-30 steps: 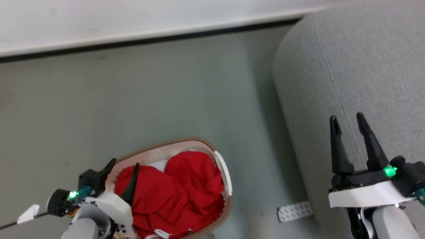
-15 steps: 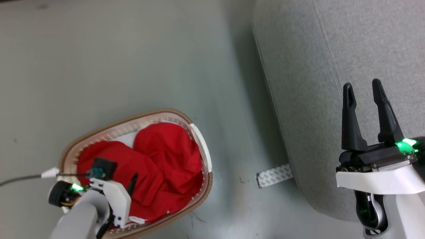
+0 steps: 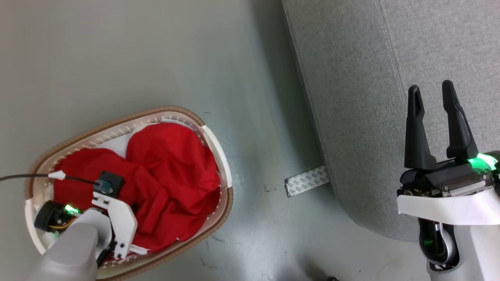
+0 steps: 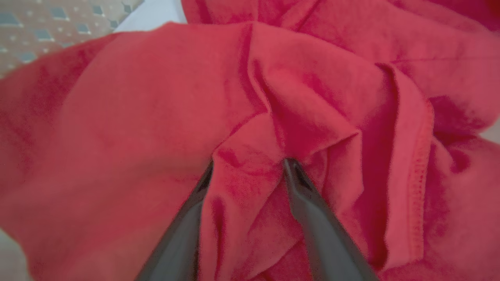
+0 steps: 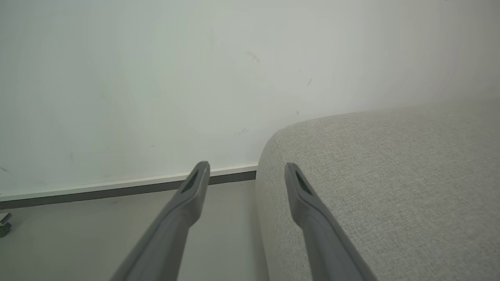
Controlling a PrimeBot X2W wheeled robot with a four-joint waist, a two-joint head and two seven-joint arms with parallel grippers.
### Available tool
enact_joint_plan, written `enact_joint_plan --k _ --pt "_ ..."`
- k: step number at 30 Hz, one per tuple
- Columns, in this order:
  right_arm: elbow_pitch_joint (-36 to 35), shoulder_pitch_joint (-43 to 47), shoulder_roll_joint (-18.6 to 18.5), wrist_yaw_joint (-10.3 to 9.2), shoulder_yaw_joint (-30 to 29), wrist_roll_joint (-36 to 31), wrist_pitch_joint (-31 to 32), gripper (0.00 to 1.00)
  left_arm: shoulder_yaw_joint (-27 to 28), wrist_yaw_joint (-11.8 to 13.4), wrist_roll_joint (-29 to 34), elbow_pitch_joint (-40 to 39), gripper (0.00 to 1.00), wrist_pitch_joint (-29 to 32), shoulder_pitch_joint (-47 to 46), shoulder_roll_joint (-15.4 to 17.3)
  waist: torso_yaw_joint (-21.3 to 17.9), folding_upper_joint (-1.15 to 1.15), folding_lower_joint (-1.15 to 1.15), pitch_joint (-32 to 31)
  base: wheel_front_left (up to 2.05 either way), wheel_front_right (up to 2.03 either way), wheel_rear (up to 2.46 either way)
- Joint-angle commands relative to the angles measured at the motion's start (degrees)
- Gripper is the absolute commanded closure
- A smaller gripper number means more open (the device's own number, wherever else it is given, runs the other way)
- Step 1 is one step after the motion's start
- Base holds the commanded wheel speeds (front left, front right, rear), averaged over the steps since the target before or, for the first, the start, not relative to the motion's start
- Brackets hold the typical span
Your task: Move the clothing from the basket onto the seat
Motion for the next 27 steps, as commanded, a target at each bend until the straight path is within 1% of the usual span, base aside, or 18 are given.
enact_joint_plan --k 1,7,13,18,22,27 --pt "-0.16 -0.76 -0.15 -0.12 0.03 0.4 0.01 0.0 -0.74 0.12 -1.36 0.43 1.0 -0.1 -0.83 0.69 -0.37 0.0 -0.01 0.68 0.0 0.0 0.0" --pt "0.78 -1.09 -0.15 -0.12 0.02 0.43 0.01 0.0 -3.17 0.12 -3.41 0.66 1.0 -1.29 -1.11 0.22 -0.1 0.0 -0.01 -0.07 0.0 0.0 0.0" --pt "1.6 -1.04 -0.16 -0.12 -0.24 -0.72 0.01 0.0 -5.0 0.11 -5.96 0.72 1.0 -3.3 -0.65 -1.02 1.01 0.0 -0.01 -2.96 0.0 0.0 0.0" --pt "2.85 0.29 -0.17 -0.12 -1.08 -2.22 0.01 0.0 -5.6 0.11 -9.61 -0.23 1.0 -6.46 1.5 -4.06 3.32 0.0 -0.01 -8.57 0.0 0.0 0.0" --pt "4.49 1.46 -0.16 -0.12 -1.4 -2.85 0.01 0.0 -6.65 0.11 -12.26 -1.52 1.0 -9.96 3.05 -6.0 6.16 0.0 -0.01 -13.71 0.0 0.0 0.0" --pt "6.51 3.25 -0.2 -0.12 -1.14 -4.22 0.01 0.0 -7.89 0.1 -14.92 -4.31 1.0 -12.78 4.61 -7.19 9.76 0.0 -0.01 -19.49 0.0 0.0 0.0"
